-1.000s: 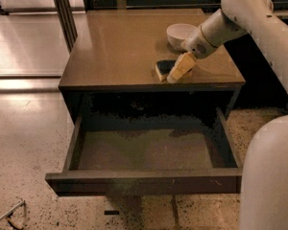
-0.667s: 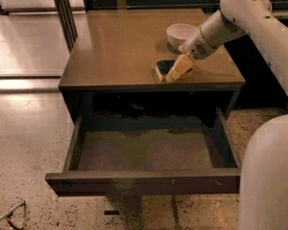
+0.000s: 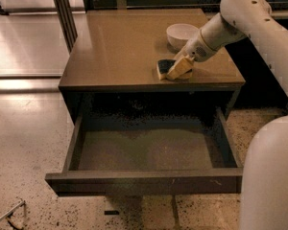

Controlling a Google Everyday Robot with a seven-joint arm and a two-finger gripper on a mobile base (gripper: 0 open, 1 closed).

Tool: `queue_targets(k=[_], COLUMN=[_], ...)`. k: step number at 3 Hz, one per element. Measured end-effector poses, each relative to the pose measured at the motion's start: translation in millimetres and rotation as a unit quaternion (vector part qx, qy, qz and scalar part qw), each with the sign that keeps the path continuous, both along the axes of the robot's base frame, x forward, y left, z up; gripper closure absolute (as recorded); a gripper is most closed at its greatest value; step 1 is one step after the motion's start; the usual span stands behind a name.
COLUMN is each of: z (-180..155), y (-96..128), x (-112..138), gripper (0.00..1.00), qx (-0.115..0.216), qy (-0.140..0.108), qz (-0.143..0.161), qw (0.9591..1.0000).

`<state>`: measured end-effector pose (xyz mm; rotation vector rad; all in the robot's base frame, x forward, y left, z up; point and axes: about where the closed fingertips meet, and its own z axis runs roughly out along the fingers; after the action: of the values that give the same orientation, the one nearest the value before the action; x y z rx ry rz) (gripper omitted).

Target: Place sponge into top drawer

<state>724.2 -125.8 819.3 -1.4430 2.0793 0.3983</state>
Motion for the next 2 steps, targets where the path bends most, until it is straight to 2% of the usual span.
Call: queue_targets(k=[1,2], z=[0,4], y=[0,7], x=[0,-11], gripper=[0.82,1.00], qx=[0.000,-0.009], qy=[0.000,-0.005], qz=[0.000,0.023], qw=[1.0000,0.9997])
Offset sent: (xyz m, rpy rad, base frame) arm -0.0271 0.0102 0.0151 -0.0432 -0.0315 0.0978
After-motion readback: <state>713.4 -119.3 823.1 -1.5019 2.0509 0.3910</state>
